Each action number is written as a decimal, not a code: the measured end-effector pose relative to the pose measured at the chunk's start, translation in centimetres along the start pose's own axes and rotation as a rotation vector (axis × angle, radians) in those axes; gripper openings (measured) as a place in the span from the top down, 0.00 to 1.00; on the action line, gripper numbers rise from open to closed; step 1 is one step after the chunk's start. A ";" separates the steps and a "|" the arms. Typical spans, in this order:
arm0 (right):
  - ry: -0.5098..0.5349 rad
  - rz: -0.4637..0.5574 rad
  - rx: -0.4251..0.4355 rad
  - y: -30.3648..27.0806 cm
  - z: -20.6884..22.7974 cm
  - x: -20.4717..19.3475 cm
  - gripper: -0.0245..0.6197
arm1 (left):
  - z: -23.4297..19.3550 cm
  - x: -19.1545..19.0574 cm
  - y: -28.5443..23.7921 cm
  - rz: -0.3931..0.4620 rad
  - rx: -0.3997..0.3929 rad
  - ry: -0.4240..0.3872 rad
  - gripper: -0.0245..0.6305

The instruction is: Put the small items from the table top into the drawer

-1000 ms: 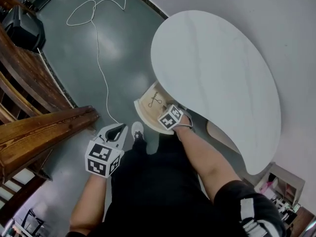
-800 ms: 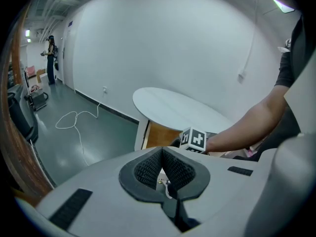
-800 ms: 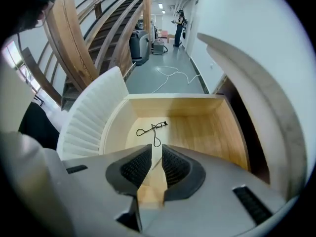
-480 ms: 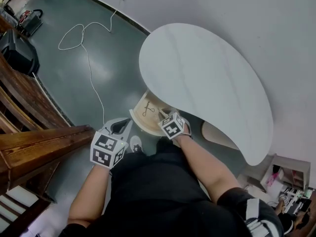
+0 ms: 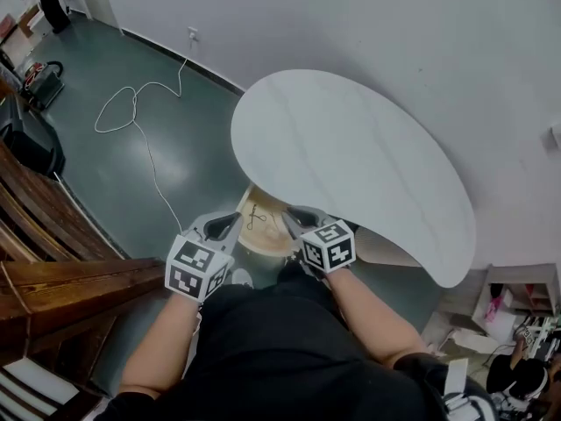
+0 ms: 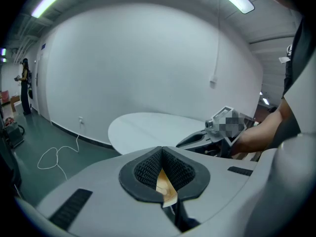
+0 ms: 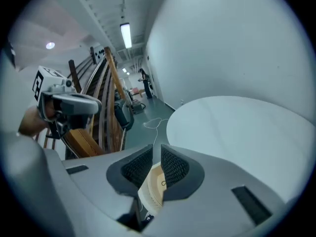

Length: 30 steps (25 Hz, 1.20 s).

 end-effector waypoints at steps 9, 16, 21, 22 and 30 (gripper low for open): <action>-0.053 0.217 0.041 6.4 -2.8 3.3 0.93 | 2.0 2.4 1.0 0.056 -0.050 -0.062 0.94; -0.075 0.274 0.016 8.4 -3.6 3.1 0.95 | 2.8 3.3 1.6 0.077 -0.079 -0.087 0.94; -0.099 0.283 0.002 8.7 -3.3 2.4 0.95 | 3.1 3.1 1.4 0.076 -0.088 -0.096 0.94; -0.099 0.283 0.002 8.7 -3.4 2.3 0.95 | 3.1 3.0 1.4 0.076 -0.088 -0.096 0.94; -0.076 0.273 0.004 8.5 -3.8 2.2 0.95 | 3.1 2.9 1.7 0.078 -0.084 -0.093 0.94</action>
Point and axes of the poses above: the fingertips, and each gripper's own axes: y backward along the fingers, z to its right, x out of its top, the point moved 7 cm from there along y, backward along the fingers, and after that the axes turned 1 degree about -z, right-handed, at the moved point
